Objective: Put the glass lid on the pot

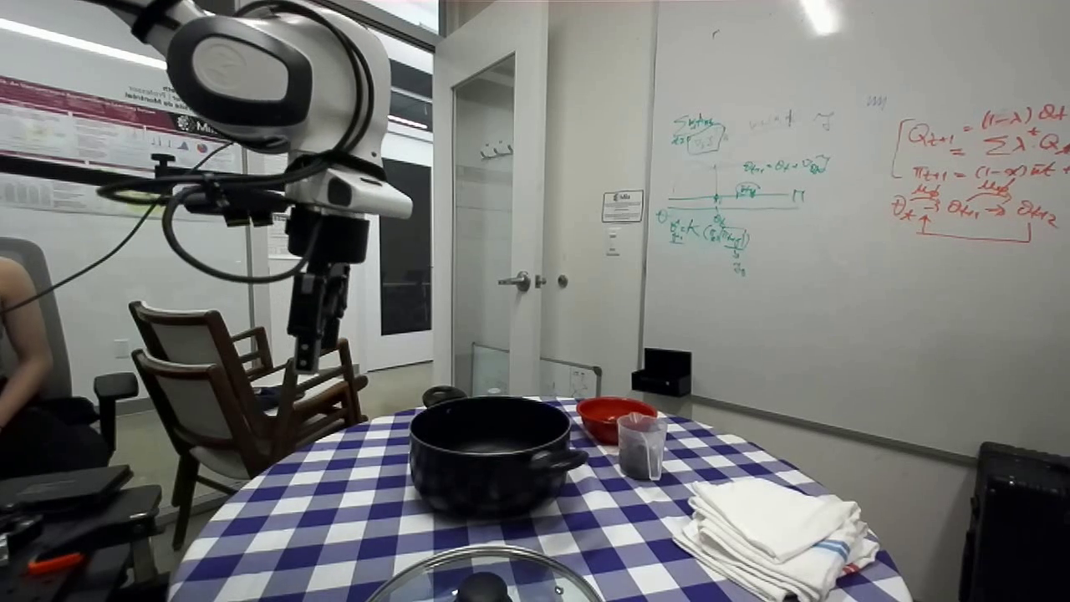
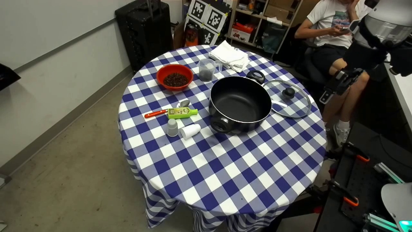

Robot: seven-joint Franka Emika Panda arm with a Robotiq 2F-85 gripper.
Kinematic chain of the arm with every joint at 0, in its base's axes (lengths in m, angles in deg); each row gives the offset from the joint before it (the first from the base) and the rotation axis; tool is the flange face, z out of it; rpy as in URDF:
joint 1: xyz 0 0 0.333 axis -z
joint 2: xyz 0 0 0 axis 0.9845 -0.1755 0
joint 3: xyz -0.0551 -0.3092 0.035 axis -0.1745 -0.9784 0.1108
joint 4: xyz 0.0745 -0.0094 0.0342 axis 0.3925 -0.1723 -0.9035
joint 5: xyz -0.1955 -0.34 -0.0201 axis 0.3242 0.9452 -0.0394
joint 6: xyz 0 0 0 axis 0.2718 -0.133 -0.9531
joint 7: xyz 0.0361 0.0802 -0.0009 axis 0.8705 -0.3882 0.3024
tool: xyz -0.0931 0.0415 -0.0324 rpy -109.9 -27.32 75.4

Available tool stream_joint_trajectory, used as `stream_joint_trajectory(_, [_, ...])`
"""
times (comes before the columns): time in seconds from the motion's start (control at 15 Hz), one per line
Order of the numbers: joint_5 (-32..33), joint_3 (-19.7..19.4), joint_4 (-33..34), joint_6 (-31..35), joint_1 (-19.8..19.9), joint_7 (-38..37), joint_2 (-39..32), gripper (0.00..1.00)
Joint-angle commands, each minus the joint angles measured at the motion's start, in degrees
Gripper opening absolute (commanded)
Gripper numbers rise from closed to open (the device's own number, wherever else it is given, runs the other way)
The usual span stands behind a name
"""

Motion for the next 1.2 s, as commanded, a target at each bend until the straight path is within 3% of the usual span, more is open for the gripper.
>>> stream_joint_trajectory(0.0, [0.1,-4.1,2.0,8.6,2.6,2.2,-10.0,1.0])
stream_joint_trajectory(0.47, [-2.0,-8.4,11.0,18.3,5.3,3.6,-28.7,1.0])
stream_joint_trajectory(1.13, [-3.4,-8.0,29.0,15.8,10.0,4.8,-45.6,1.0])
